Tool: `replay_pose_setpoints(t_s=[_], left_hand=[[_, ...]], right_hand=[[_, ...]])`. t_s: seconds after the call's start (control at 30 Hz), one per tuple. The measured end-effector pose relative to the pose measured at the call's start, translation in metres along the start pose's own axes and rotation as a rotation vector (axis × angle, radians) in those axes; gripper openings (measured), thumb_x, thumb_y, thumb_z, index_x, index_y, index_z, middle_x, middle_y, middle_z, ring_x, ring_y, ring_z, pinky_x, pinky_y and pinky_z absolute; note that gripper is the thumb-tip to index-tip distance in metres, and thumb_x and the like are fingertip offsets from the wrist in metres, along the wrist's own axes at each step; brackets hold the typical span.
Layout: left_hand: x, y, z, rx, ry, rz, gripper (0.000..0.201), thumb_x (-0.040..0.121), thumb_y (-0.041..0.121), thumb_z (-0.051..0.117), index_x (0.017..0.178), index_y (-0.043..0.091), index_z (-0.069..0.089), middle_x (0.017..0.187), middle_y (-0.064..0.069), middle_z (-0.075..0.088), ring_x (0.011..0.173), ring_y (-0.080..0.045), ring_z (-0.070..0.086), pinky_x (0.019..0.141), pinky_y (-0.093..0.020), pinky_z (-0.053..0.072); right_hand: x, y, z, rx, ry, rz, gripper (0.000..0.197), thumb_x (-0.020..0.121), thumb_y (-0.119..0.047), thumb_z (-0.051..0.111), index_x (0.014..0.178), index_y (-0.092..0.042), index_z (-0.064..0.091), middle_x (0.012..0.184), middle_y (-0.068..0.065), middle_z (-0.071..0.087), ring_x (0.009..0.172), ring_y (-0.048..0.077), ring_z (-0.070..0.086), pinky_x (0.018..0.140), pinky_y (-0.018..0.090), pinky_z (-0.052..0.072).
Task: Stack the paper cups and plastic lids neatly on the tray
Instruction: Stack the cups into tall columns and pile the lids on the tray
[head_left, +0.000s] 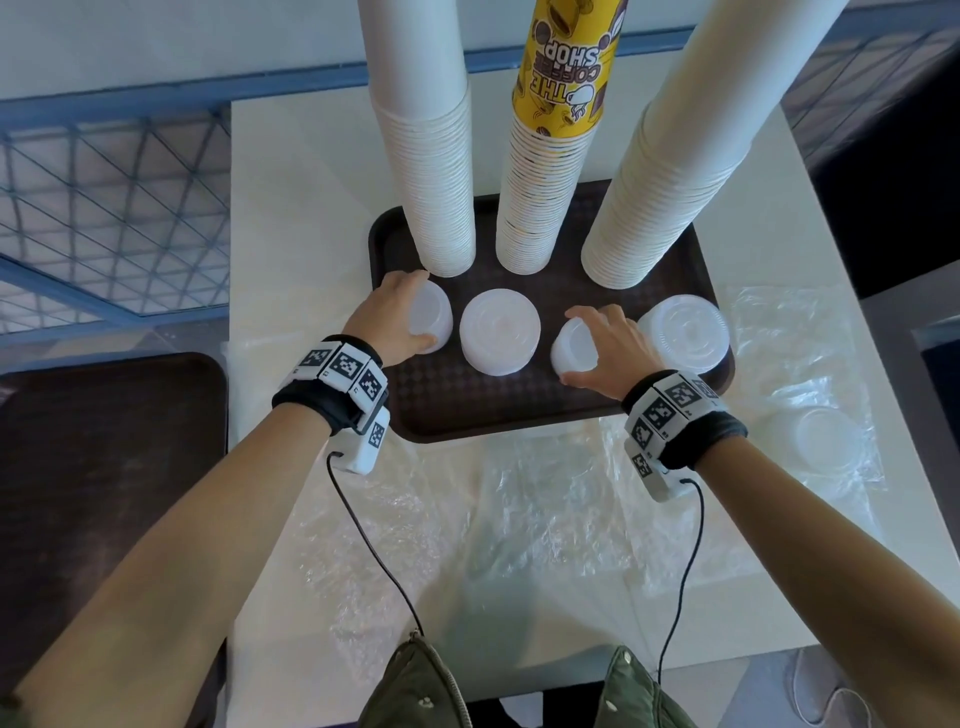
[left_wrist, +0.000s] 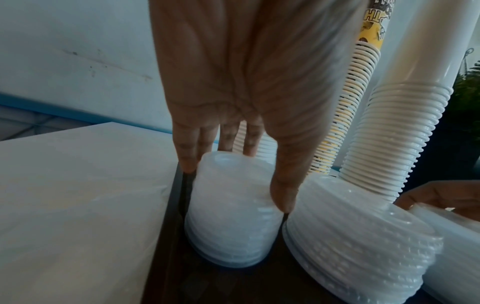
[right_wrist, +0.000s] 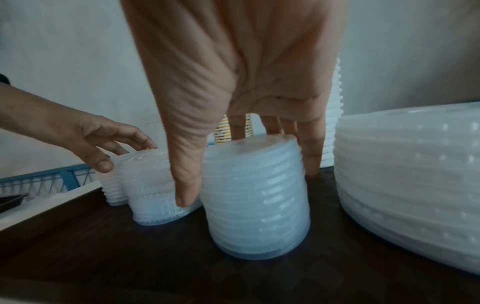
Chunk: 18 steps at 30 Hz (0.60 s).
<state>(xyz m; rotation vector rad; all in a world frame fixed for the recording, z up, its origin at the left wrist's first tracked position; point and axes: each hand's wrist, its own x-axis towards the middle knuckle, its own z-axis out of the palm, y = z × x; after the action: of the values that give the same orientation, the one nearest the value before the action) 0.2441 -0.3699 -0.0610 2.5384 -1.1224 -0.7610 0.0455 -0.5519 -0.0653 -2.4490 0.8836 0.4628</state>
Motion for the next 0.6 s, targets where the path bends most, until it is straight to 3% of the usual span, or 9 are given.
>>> replay_pose_setpoints(t_s=[0.1,0.23,0.37,0.5,0.6], left_hand=[[0.002,0.002,-0.002,0.016,-0.03,-0.021,0.081,0.077,0.019,0.071,0.143,0.011,0.024,0.146,-0.014,0.028,0.126,-0.033,0.04,0.101,-0.043,0.036],[-0.002,0.003,-0.001,-0.029,-0.024,-0.059,0.096,0.074,0.019,0.075,0.147,0.011,0.012,0.151,-0.013,0.02,0.138,-0.029,0.024,0.11,-0.044,0.029],[-0.016,0.008,0.0,-0.109,0.199,-0.024,0.095,0.073,0.016,0.074,0.147,0.011,0.013,0.152,-0.017,0.018,0.141,-0.029,0.018,0.114,-0.041,0.023],[-0.038,0.038,0.005,-0.159,0.536,0.212,0.06,0.079,0.01,0.061,0.135,0.006,0.039,0.132,-0.017,0.046,0.121,-0.03,0.043,0.098,-0.03,0.036],[-0.049,0.08,0.018,-0.175,0.509,0.412,0.04,0.08,0.008,0.057,0.12,0.004,0.053,0.101,-0.012,0.063,0.094,-0.024,0.06,0.084,-0.032,0.047]], right_hand=[[-0.001,-0.001,-0.001,-0.011,-0.007,0.001,0.09,0.07,-0.034,0.078,0.142,-0.023,0.025,0.143,0.015,0.031,0.131,0.034,0.034,0.105,0.045,0.035],[-0.01,-0.004,-0.006,0.012,0.067,-0.036,0.103,0.066,-0.039,0.08,0.146,-0.022,0.018,0.147,0.016,0.025,0.138,0.033,0.023,0.11,0.046,0.028],[-0.035,-0.001,-0.013,0.139,0.305,-0.163,0.088,0.069,-0.04,0.077,0.141,-0.018,0.032,0.142,0.012,0.036,0.133,0.027,0.031,0.104,0.041,0.036],[-0.07,0.026,-0.016,0.25,0.472,-0.18,0.065,0.072,-0.029,0.075,0.128,-0.01,0.049,0.127,0.014,0.051,0.12,0.032,0.045,0.093,0.034,0.039],[-0.099,0.062,-0.015,0.293,0.545,-0.079,0.055,0.075,-0.022,0.072,0.124,-0.008,0.052,0.119,0.016,0.055,0.111,0.035,0.051,0.092,0.044,0.045]])
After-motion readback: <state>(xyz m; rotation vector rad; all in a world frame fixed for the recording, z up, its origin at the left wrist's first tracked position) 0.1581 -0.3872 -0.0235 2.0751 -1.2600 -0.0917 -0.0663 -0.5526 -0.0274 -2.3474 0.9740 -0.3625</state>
